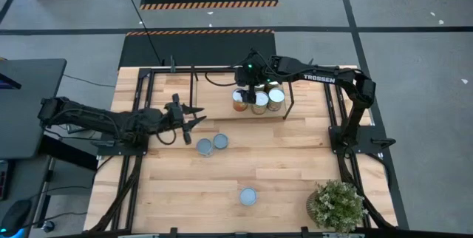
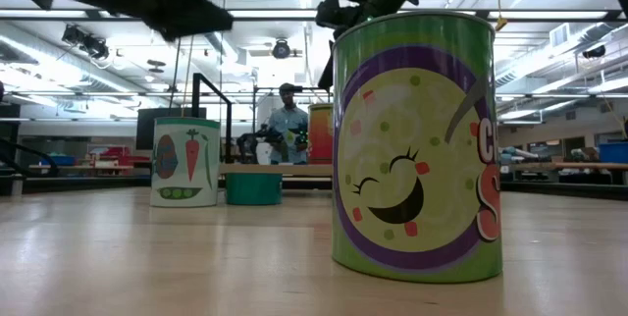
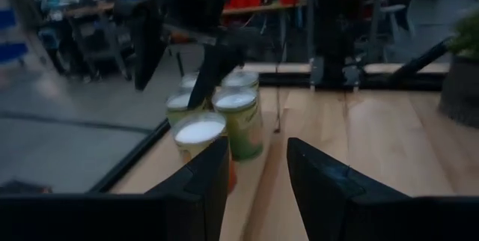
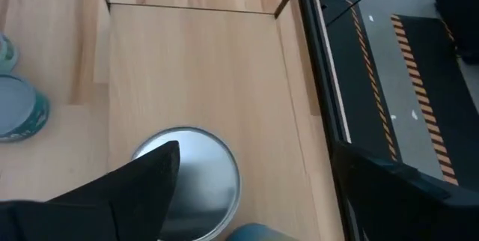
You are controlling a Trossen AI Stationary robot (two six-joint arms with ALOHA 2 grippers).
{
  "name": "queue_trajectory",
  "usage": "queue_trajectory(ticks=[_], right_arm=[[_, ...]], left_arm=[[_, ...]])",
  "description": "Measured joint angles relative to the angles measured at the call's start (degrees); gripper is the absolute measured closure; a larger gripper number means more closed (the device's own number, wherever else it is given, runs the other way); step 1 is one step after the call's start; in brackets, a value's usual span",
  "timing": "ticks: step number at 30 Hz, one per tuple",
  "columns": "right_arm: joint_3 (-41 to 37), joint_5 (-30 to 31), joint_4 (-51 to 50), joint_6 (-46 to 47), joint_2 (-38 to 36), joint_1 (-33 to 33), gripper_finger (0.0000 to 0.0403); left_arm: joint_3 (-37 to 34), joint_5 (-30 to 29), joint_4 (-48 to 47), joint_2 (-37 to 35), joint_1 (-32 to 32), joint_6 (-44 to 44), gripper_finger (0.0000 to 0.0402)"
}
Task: Pick and place cans onto a shelf
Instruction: Put the canned mixed vegetables food on the shelf
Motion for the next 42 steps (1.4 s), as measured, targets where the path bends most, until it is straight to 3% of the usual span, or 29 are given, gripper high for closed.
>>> queue_trajectory(ticks=[10,16,20,25,37,42], right_arm=[[0.00,-4.84,-0.90,2.43,0.06,-0.01,0.0042],[-0.02,-1.83,0.44,2.43,1.16,3.82,0.0042],[0.00,-0.99,1.16,3.24,2.09,5.78,0.0042],[-0.09,4.18,0.33,4.21,0.85,9.39,0.0042],[-0.04,-0.70,0.65,7.75,-0.79,18.64,0.0042],[-0.04,-0.65,0.94,12.09,-0.79,22.67,0.0042]], left_arm=[[1.35,-0.03,1.35,10.58,4.67,-6.34,0.0260],[5.54,0.90,-6.61,10.45,4.45,-5.82,0.0260],[8.47,5.22,-12.48,10.09,4.45,-5.81,0.0260],[11.63,10.26,-22.94,10.05,4.21,-6.76,0.0260],[12.77,10.50,-34.94,9.09,-3.50,-17.93,0.0260],[12.73,10.38,-35.49,9.11,-10.28,-22.79,0.0260]])
